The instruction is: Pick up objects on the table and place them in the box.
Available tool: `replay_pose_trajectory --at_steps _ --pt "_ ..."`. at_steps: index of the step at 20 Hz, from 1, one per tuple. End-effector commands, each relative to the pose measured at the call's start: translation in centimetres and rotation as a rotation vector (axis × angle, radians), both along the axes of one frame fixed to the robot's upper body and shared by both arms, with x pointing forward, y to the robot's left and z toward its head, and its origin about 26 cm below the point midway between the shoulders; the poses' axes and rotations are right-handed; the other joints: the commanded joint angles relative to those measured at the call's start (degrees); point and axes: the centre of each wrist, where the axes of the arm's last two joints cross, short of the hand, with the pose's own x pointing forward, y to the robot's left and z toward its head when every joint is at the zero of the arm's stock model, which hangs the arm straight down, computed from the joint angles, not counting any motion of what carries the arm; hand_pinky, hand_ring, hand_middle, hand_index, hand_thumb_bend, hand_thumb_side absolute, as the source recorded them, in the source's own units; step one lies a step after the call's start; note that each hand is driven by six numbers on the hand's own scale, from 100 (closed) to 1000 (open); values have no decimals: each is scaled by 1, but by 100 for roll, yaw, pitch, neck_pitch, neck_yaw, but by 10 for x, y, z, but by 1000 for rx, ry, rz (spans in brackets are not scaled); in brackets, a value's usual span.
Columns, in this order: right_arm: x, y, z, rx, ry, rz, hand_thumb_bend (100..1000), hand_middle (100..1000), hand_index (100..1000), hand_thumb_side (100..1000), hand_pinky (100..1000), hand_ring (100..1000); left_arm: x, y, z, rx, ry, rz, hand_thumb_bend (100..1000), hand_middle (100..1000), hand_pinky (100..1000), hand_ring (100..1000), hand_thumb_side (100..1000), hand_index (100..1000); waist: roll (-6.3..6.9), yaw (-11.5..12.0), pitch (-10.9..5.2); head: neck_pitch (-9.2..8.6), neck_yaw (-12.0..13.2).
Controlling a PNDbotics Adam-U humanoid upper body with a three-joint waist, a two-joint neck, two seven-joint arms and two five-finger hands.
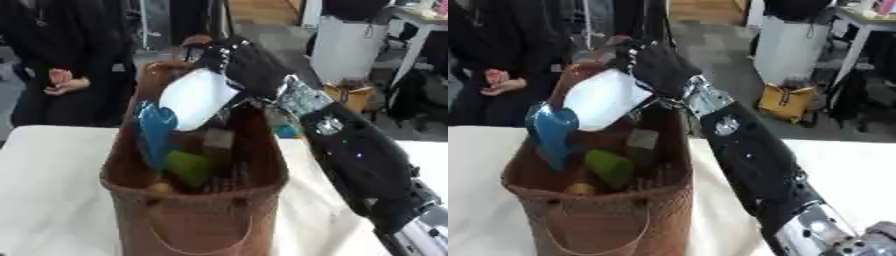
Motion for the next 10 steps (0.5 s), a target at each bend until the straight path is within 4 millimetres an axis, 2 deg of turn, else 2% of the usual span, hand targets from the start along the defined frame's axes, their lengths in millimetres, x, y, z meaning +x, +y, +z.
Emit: replay_pose_trajectory --at_steps 1,2,3,6,7,8,9,10 --pt "-1 3 7 21 -25 276 100 727 441 551 732 863 -1 -1 7 8 -25 -10 100 828 720 690 944 688 22 17 -92 -81 -27" --pt "-1 3 6 8 -29 267 100 727 441 551 732 863 -1 -1 7 8 -25 -10 100 828 720 690 944 688 22 18 -88 -82 -24" --pt "-1 2 6 -4 -36 259 100 755 500 572 736 883 -1 -1 7 8 -24 -11 100 829 720 690 946 688 18 16 -82 -78 -21" --pt "1 -1 7 -33 -56 229 100 776 548 561 736 899 -1 -1 6 8 -22 -11 100 829 720 690 947 688 8 5 -77 -61 -12" --pt "1 -2 8 -39 -67 217 100 805 602 536 738 920 -1 -1 6 9 -21 -10 100 829 720 690 947 688 7 1 -75 -63 -9" --pt "1 -3 10 -43 -78 207 100 805 602 536 738 920 -1 -1 6 9 -21 -10 100 829 720 690 947 688 6 -2 -73 -65 -8" --pt "2 -5 11 -51 -86 197 100 850 707 534 746 945 -2 -1 6 9 -20 -9 100 829 720 690 948 688 7 -7 -72 -64 -8" --pt "2 -6 11 -61 -92 188 100 850 707 534 746 945 -2 -1 6 8 -20 -9 100 829 720 690 948 688 8 -11 -72 -63 -9"
